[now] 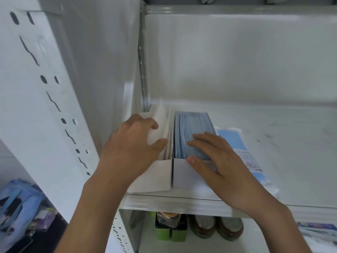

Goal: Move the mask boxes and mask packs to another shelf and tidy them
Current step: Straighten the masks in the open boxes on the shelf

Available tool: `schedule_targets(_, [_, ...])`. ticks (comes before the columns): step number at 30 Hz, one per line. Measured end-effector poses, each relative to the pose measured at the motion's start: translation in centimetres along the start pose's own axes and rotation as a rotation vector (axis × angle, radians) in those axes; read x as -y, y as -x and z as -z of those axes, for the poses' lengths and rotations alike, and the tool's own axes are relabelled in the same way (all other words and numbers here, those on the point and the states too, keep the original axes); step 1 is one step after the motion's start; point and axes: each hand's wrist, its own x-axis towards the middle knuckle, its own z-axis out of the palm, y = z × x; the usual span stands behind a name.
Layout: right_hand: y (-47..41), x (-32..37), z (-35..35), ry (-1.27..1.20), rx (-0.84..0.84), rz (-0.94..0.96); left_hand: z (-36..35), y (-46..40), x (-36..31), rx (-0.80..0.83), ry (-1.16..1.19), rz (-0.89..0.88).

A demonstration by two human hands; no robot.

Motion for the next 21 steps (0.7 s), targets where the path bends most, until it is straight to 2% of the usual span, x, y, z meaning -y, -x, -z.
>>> schedule_targets(2, [0.1, 0.3, 0.3, 0.009, 0.006, 0.002, -0.3, 1.0, 0.1, -0.033, -0.055, -0.059])
schedule_targets(5, [-0.4, 1.3, 0.6, 0.083, -0.017, 0.025, -0.5, 2.2, 0.6, -0.129, 0.128, -0.202])
schedule_targets(9, [-2.6, 4.0, 0.5, 0.16, -0.012, 0.143, -0.9, 2.4, 0.9, -0.039, 0.105, -0.268])
schedule_targets(12, [-4.5, 5.5, -0.2, 0.257, 0.124, 0.183, -0.7, 2.2, 1.0, 0.014, 0.098, -0.232])
schedule_targets(15, [-5.9, 5.9, -0.8, 0.362, 0.192, 0.146, -0.2, 2.3, 1.2, -0.068, 0.143, -0.186])
schedule_targets(19, [-7.8, 6.4, -1.3, 0.469, 0.093, 0.103, 0.1, 2.4, 0.6, -0.18, 0.085, -0.112])
schedule_targets(21, [-8.9, 6.8, -1.7, 0.501, 0.065, 0.088, 0.1, 1.9, 0.2, -0.112, -0.033, -0.059])
